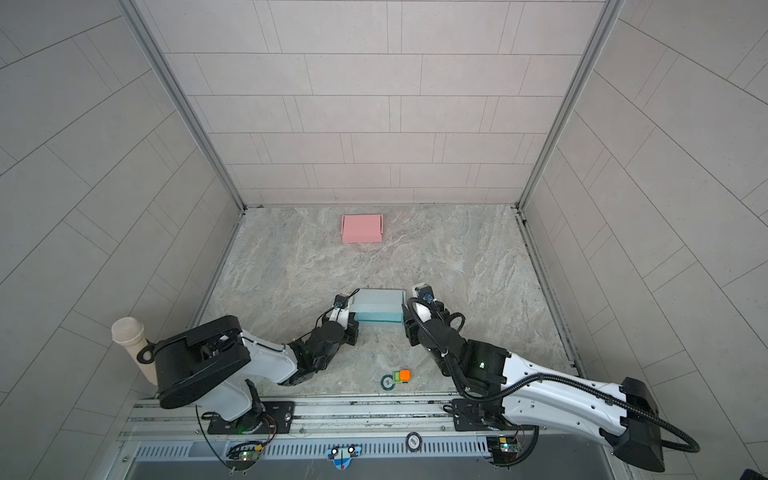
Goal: Fold the paper box
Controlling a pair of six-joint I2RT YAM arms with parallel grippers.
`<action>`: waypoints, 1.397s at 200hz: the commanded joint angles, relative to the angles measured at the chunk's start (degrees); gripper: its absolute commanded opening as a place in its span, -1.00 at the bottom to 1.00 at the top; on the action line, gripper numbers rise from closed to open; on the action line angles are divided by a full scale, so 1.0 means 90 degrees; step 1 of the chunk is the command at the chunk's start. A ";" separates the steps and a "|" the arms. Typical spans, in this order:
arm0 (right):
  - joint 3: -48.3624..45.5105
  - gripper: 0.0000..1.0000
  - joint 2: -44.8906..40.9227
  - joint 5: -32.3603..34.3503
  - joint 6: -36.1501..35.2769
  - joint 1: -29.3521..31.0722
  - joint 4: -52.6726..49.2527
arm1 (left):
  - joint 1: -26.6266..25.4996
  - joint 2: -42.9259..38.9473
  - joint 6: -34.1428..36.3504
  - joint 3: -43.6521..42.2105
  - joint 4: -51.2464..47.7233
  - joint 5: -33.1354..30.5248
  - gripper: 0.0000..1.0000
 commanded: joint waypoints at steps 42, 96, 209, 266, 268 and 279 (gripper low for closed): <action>0.1098 0.23 0.1624 -0.1166 0.0484 -0.1018 -0.0431 | -0.0067 -0.0341 0.0001 0.0070 -0.0808 0.0165 -0.77; 0.1294 0.22 0.2851 -0.1362 0.0743 -0.1179 -0.0194 | -0.0081 -0.1280 -0.0113 0.0150 -0.1817 0.0655 -0.25; 0.0958 0.14 0.3988 -0.2027 0.1011 -0.1356 0.0513 | -0.0452 -0.3932 -0.1083 0.0760 -0.5996 0.2213 1.00; 0.0731 0.11 0.4248 -0.2179 0.1104 -0.1356 0.0788 | 0.0623 -0.4477 -0.1259 0.1309 -0.6798 0.2806 1.00; 0.0722 0.11 0.4264 -0.2175 0.1103 -0.1356 0.0796 | 0.0700 -0.4452 -0.1246 0.1327 -0.6784 0.2856 1.00; 0.0698 0.10 0.4290 -0.2211 0.1128 -0.1356 0.0814 | 0.1044 -0.4246 -0.1126 0.1453 -0.6701 0.3050 1.00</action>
